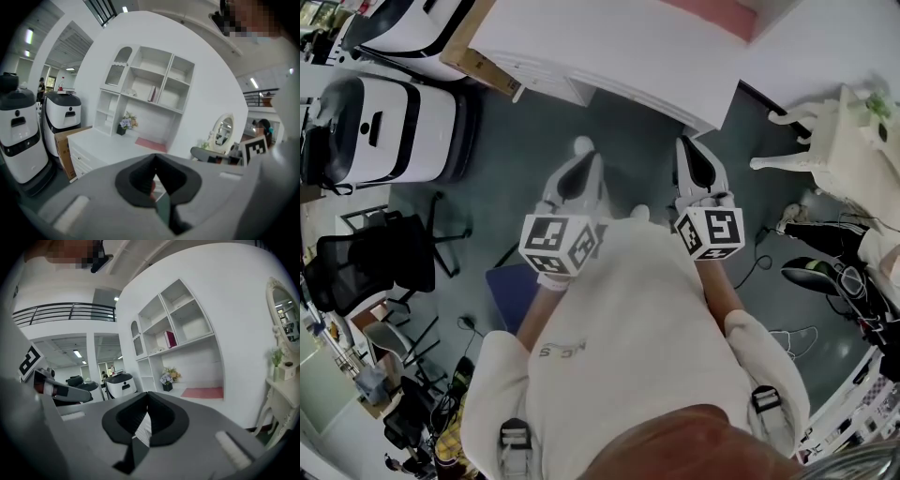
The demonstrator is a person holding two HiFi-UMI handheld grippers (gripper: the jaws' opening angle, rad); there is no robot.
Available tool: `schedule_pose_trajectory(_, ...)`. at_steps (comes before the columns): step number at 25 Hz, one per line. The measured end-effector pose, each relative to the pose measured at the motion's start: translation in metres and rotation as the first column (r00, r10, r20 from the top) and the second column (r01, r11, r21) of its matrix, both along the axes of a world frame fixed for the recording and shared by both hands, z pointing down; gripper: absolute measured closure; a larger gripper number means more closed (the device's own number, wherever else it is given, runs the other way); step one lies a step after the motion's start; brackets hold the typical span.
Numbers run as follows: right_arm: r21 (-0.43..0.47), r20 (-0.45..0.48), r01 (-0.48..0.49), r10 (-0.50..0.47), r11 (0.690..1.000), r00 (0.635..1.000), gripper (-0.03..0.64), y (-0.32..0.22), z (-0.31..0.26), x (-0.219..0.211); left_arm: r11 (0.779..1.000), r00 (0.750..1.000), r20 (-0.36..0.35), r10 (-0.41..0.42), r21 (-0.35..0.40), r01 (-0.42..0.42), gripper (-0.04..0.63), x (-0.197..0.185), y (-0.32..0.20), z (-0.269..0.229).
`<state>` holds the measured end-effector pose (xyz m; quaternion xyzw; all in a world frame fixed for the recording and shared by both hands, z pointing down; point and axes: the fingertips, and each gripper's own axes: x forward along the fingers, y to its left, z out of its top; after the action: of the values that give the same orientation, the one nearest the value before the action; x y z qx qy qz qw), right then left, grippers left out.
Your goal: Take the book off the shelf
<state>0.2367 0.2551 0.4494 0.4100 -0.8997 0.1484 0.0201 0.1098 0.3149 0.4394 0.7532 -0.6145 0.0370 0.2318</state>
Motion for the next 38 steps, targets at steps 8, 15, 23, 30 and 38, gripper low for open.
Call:
schedule_pose_trajectory(8,0.032,0.004,-0.036,0.036,0.999,0.999,0.618,-0.112,-0.017,-0.093,0.999,0.999,-0.012,0.045,0.019,-0.045,0.595,-0.1,-0.12,-0.01)
schedule_pose_trajectory(15,0.088,0.0,-0.127,0.127,0.988,0.992,0.618,-0.217,-0.057,-0.176,0.992,0.993,-0.015,0.119,0.051,-0.118,0.595,-0.192,-0.231,-0.042)
schedule_pose_trajectory(23,0.181,-0.018,-0.251,0.259,0.951,0.966,0.617,-0.302,-0.091,-0.222,0.962,0.966,-0.024,0.259,0.096,-0.256,0.595,-0.229,-0.317,-0.064)
schedule_pose_trajectory(30,0.187,-0.017,-0.275,0.283,0.943,0.959,0.614,-0.342,-0.097,-0.216,0.957,0.96,-0.044,0.275,0.103,-0.27,0.595,-0.223,-0.367,-0.071)
schedule_pose_trajectory(38,0.228,-0.014,-0.255,0.264,0.94,0.964,0.611,-0.375,-0.109,-0.216,0.951,0.954,-0.035,0.298,0.1,-0.294,0.595,-0.213,-0.4,-0.076)
